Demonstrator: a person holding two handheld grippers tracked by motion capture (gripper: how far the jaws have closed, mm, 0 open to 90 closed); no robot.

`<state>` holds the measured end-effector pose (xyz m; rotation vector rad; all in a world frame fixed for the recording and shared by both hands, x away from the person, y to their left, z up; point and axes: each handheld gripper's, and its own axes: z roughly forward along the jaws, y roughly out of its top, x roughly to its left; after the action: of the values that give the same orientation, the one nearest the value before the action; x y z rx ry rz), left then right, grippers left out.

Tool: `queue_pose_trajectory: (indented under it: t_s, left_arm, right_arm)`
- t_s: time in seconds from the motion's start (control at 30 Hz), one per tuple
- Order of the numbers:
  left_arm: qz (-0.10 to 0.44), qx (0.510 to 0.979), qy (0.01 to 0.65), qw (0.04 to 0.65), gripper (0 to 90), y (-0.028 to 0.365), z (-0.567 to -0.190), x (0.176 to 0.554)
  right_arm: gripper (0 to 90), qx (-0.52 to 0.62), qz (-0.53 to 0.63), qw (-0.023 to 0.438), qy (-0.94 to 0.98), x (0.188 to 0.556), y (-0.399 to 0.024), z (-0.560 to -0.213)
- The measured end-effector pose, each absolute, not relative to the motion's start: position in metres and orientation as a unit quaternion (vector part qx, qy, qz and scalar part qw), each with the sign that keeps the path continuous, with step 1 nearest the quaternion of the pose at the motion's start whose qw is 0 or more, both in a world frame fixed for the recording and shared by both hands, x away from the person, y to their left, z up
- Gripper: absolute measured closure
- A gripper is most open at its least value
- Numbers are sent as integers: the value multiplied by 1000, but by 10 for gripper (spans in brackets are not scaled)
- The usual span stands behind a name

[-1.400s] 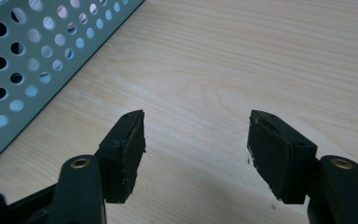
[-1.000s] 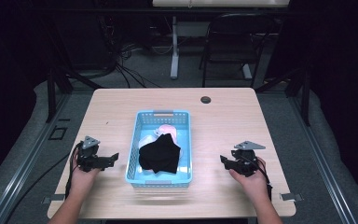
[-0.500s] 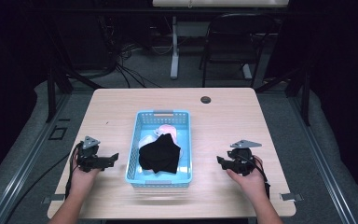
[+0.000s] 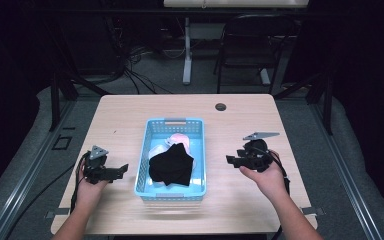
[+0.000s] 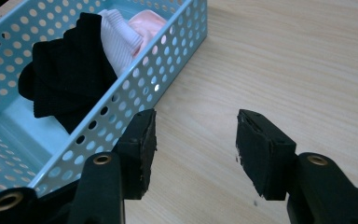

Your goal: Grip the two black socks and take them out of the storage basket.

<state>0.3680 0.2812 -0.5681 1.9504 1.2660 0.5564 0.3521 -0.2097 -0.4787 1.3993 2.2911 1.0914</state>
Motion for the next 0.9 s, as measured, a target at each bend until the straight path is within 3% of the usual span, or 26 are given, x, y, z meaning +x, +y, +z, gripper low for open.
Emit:
queue_pose_trajectory:
  t_s: [0.47, 0.9]
  left_arm:
    - [214, 761, 492, 364, 3, 281, -568, 369]
    - [215, 760, 491, 367, 3, 281, -568, 370]
  right_arm:
    - [500, 443, 355, 104, 817, 371, -169, -453]
    - [547, 417, 352, 77, 835, 399, -119, -451]
